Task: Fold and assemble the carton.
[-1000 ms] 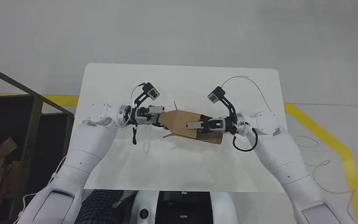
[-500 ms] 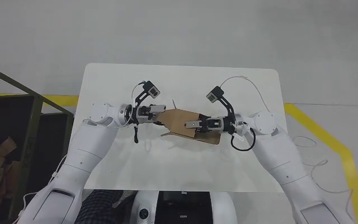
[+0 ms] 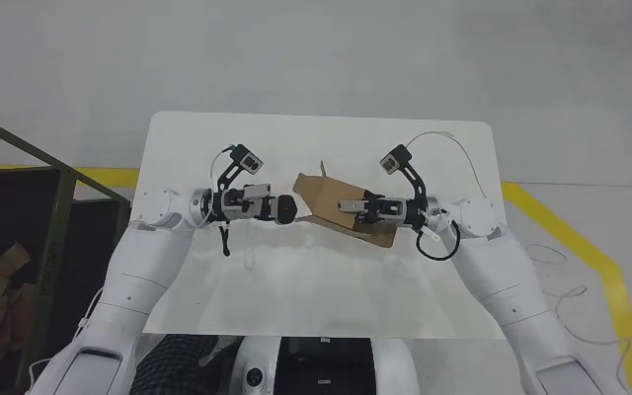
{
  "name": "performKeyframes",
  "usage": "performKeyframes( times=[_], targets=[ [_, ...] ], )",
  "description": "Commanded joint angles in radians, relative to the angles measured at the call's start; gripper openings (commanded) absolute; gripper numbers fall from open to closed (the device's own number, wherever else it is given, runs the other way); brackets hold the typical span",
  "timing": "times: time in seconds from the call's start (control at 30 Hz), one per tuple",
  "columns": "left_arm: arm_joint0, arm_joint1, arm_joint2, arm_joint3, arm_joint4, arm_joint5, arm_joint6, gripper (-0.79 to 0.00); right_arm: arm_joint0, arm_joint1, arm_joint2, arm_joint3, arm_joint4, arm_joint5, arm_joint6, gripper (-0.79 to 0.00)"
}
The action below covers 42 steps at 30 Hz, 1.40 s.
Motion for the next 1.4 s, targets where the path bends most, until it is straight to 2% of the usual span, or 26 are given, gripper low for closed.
performKeyframes(
  times=[0.0, 0.3, 0.6, 0.93, 1.37],
  targets=[
    [0.011, 0.002, -0.008, -0.009, 0.002, 0.003, 0.003, 0.0, -0.004, 0.0, 0.007, 0.005, 0.004, 0.002, -0.021, -0.785],
    [0.025, 0.002, 0.002, -0.021, -0.001, 0.006, -0.011, 0.0, -0.023, 0.004, 0.03, 0.0, -0.018, 0.007, -0.102, -0.785],
    [-0.002, -0.012, 0.053, 0.003, -0.02, -0.012, 0.003, 0.0, -0.031, 0.001, 0.006, -0.046, -0.073, 0.023, -0.134, -0.785],
    [-0.043, -0.016, 0.056, 0.037, -0.012, -0.024, 0.02, 0.0, -0.023, -0.004, -0.019, -0.055, -0.07, 0.028, -0.099, -0.785],
    [-0.039, -0.016, 0.048, 0.04, -0.021, -0.029, 0.012, 0.0, -0.007, -0.009, -0.046, -0.043, -0.074, 0.031, -0.07, -0.785]
  ],
)
